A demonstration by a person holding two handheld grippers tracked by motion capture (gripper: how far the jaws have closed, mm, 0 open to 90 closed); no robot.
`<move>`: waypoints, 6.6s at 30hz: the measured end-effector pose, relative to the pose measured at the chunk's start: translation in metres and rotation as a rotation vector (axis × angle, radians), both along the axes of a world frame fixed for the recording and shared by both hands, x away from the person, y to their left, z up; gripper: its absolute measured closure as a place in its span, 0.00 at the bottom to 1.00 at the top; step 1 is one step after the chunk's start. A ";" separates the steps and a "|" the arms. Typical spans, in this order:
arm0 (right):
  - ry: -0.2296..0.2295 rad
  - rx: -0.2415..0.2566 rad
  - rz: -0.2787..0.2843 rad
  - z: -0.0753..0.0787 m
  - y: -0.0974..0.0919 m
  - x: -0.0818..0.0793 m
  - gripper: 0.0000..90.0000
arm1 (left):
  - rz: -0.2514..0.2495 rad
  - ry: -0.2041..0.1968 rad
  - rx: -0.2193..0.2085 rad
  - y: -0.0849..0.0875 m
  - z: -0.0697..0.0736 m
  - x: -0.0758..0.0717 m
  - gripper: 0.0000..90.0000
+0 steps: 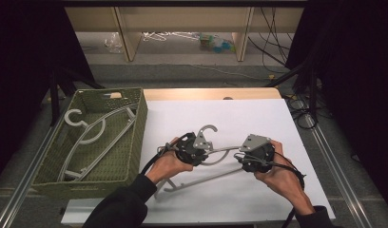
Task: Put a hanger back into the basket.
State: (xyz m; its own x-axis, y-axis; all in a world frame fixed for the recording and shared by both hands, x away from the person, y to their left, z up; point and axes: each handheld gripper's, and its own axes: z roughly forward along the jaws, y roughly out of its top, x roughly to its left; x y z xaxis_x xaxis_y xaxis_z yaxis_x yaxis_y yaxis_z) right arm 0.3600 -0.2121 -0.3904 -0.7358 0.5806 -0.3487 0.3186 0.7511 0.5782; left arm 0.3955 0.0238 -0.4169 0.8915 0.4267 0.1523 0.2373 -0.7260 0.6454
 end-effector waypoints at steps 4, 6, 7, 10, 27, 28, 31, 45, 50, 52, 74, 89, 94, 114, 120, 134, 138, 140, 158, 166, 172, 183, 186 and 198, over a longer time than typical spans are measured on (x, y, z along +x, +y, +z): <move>-0.029 0.062 -0.003 0.004 -0.003 -0.001 0.51 | 0.049 0.054 -0.019 0.008 0.001 0.004 0.91; -0.028 0.070 0.000 0.003 -0.003 -0.002 0.51 | 0.063 0.060 -0.013 0.010 0.002 0.005 0.91; -0.026 0.075 0.002 0.003 -0.002 -0.003 0.51 | 0.071 0.063 -0.009 0.011 0.003 0.005 0.91; -0.014 0.085 0.013 0.000 0.000 -0.006 0.51 | 0.096 0.076 -0.022 0.017 0.005 0.007 0.91; 0.036 0.227 0.007 -0.020 -0.002 -0.021 0.39 | 0.197 0.084 -0.201 0.056 0.058 0.003 0.90; 0.037 0.235 0.006 -0.020 -0.002 -0.021 0.38 | 0.203 0.084 -0.223 0.059 0.063 0.001 0.90; 0.037 0.263 -0.005 -0.022 -0.002 -0.023 0.36 | 0.208 0.058 -0.243 0.066 0.076 -0.005 0.90; 0.040 0.271 0.006 -0.025 -0.002 -0.029 0.36 | 0.227 0.000 -0.314 0.114 0.143 -0.027 0.90; 0.051 0.263 0.006 -0.028 -0.003 -0.029 0.36 | 0.303 -0.024 -0.331 0.156 0.161 -0.024 0.90; 0.053 0.260 0.006 -0.028 -0.003 -0.028 0.36 | 0.317 -0.031 -0.327 0.163 0.162 -0.024 0.90; 0.069 0.253 0.009 -0.032 -0.001 -0.027 0.36 | 0.571 -0.045 -0.275 0.274 0.137 0.000 0.90; 0.067 0.258 0.009 -0.032 -0.001 -0.027 0.35 | 0.644 -0.101 -0.169 0.318 0.120 0.016 0.90; 0.072 0.258 0.009 -0.033 -0.001 -0.027 0.35 | 0.664 -0.102 -0.139 0.332 0.109 0.020 0.90; 0.086 0.253 0.017 -0.035 0.000 -0.027 0.35 | 0.732 -0.040 -0.088 0.355 0.069 0.023 0.90; 0.090 0.244 0.021 -0.036 0.000 -0.026 0.35 | 0.720 -0.006 -0.076 0.346 0.059 0.028 0.90; 0.094 0.245 0.021 -0.037 -0.001 -0.025 0.35 | 0.767 0.097 -0.014 0.347 0.017 0.039 0.89; 0.094 0.245 0.023 -0.036 -0.001 -0.025 0.35 | 0.798 0.101 -0.006 0.351 0.012 0.039 0.84; 0.095 0.247 0.019 -0.036 -0.002 -0.025 0.35 | 0.805 0.105 -0.006 0.353 0.011 0.038 0.81; 0.078 0.256 0.006 -0.035 -0.001 -0.026 0.35 | 0.779 -0.037 -0.131 0.333 0.043 -0.005 0.43; 0.075 0.264 0.005 -0.036 0.001 -0.028 0.34 | 0.710 -0.106 -0.316 0.300 0.060 -0.037 0.37; 0.069 0.283 -0.002 -0.036 0.002 -0.030 0.34 | 0.620 -0.114 -0.452 0.263 0.057 -0.053 0.35; 0.052 0.313 0.002 -0.037 0.003 -0.032 0.32 | 0.552 -0.126 -0.502 0.228 0.049 -0.066 0.32; 0.060 0.320 -0.003 -0.037 0.004 -0.033 0.31 | 0.518 -0.125 -0.497 0.212 0.043 -0.071 0.33; 0.058 0.351 0.007 -0.038 0.007 -0.034 0.31 | 0.397 -0.121 -0.506 0.167 0.031 -0.087 0.32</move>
